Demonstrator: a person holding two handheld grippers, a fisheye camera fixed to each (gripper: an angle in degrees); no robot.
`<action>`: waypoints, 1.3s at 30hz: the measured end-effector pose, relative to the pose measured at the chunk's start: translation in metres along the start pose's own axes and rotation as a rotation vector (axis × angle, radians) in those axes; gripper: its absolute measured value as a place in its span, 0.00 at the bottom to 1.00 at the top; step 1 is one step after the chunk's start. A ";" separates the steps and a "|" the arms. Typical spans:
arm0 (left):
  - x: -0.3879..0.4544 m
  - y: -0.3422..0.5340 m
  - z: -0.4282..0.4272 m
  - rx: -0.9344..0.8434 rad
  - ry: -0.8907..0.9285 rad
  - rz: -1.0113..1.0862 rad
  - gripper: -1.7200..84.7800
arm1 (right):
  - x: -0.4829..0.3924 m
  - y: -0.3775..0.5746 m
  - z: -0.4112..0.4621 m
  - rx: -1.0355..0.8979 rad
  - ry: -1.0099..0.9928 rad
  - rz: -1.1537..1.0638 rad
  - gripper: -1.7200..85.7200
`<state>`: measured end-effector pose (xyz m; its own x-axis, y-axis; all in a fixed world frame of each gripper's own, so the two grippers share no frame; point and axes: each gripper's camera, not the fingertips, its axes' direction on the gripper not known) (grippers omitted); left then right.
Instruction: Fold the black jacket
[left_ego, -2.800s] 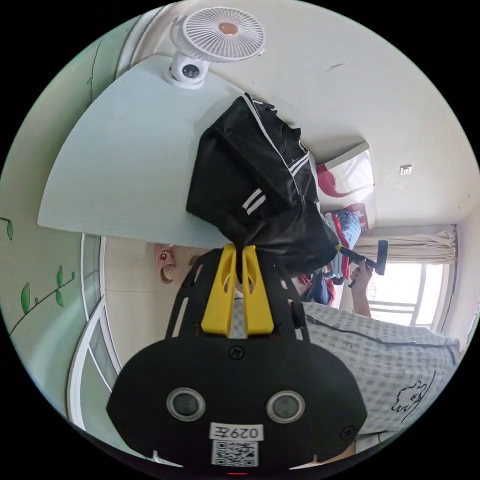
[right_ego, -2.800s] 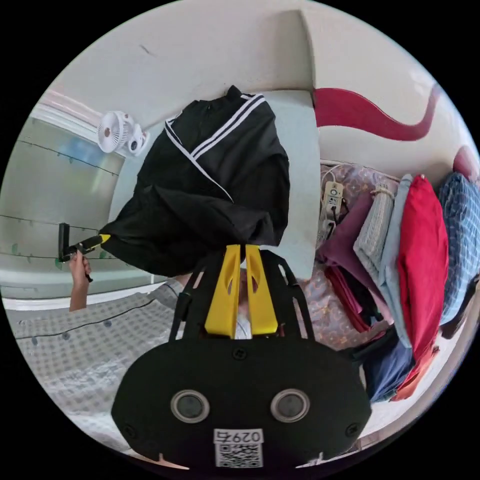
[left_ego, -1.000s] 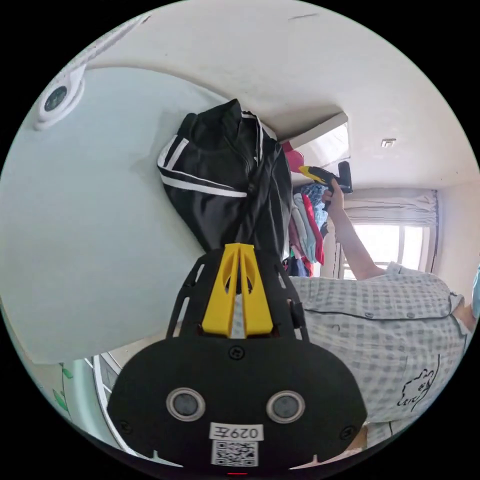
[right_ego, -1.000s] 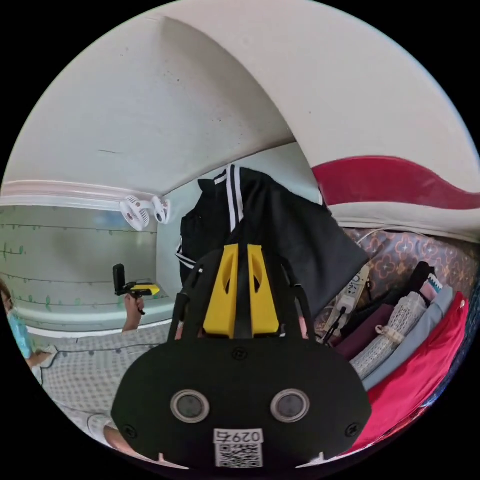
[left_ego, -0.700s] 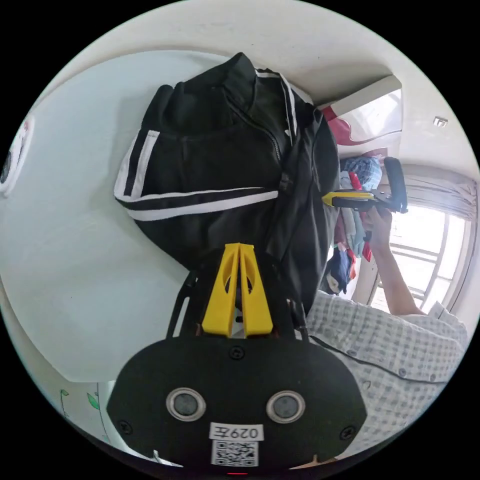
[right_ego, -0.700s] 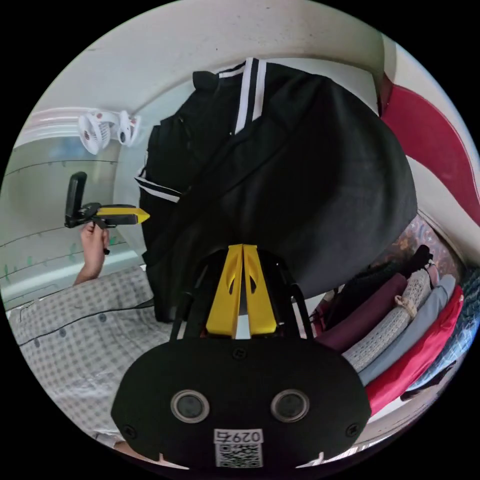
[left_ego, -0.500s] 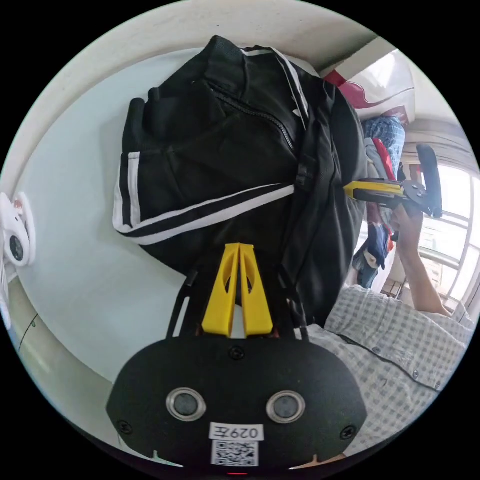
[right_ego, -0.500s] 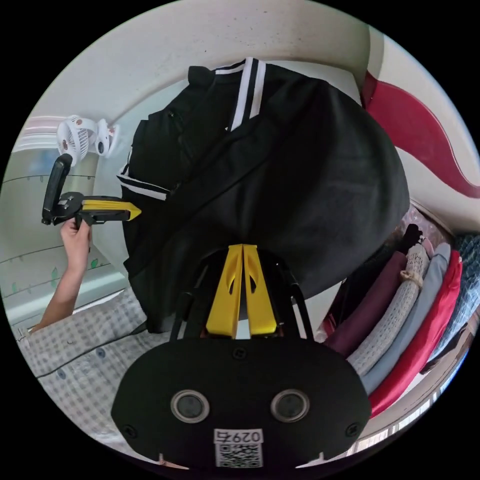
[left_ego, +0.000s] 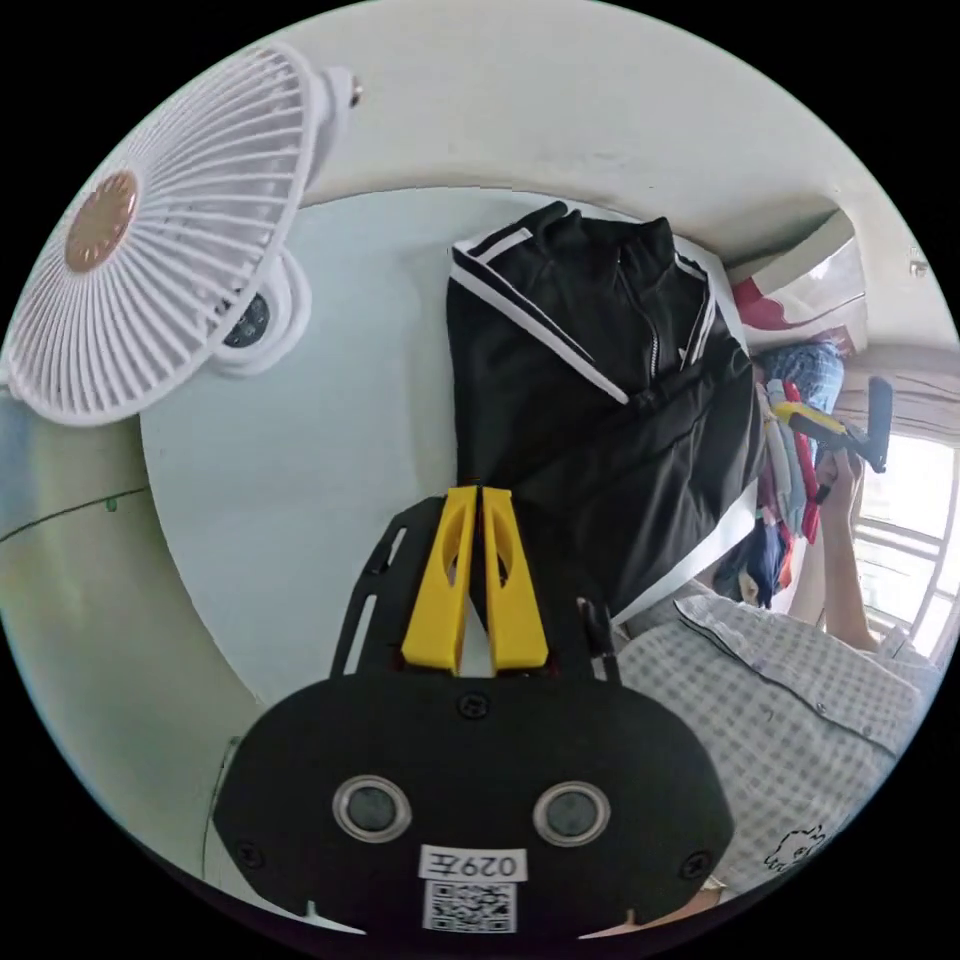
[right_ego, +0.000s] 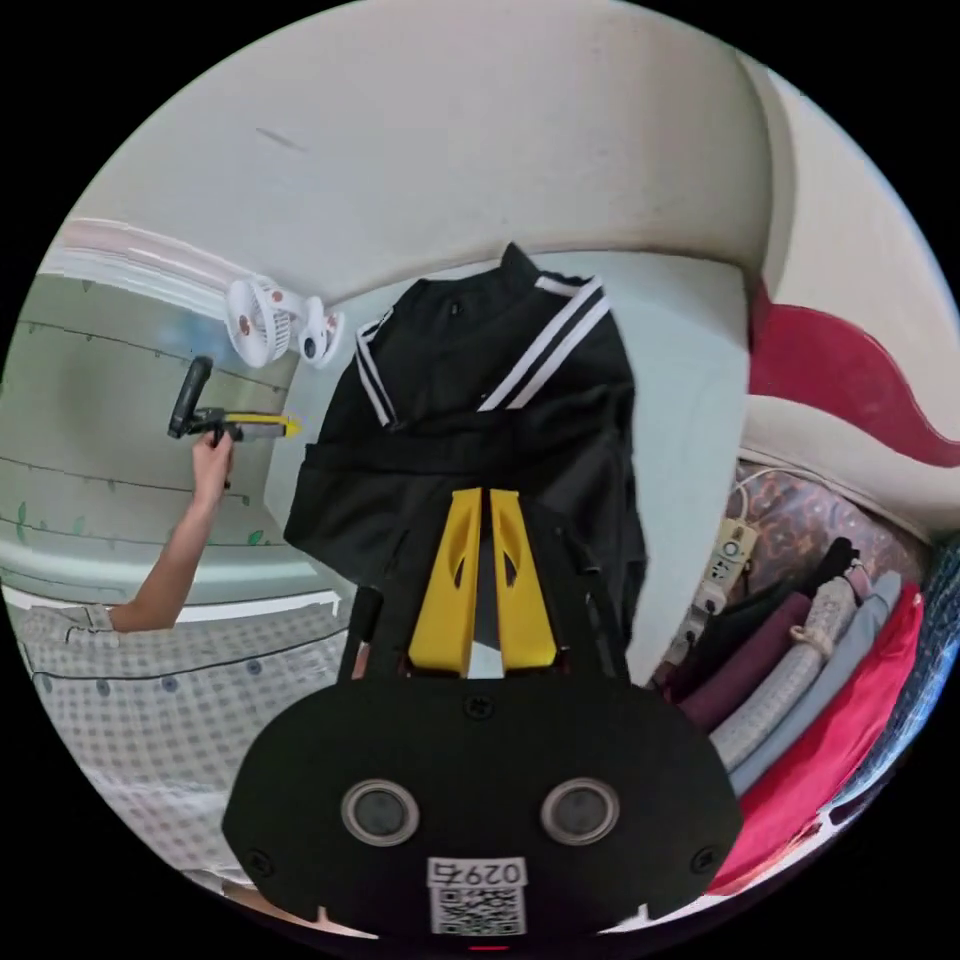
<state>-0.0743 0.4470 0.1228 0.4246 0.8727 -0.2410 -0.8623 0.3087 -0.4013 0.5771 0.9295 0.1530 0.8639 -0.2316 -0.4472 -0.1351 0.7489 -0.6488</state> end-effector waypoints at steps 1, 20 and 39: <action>-0.015 0.011 0.005 0.003 0.030 -0.050 0.07 | 0.017 -0.008 -0.007 -0.018 0.016 0.043 0.07; -0.027 0.125 -0.010 0.237 0.469 0.003 0.02 | -0.018 0.130 -0.082 0.106 -0.255 -0.199 0.03; 0.002 0.276 0.091 -0.152 0.492 0.260 0.01 | 0.034 0.405 0.045 -0.083 -0.337 0.427 0.06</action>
<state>-0.3363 0.5678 0.0919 0.3133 0.6228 -0.7169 -0.9217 0.0175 -0.3876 0.5732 1.2530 -0.0969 0.8294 0.3040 -0.4687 -0.5339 0.6782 -0.5049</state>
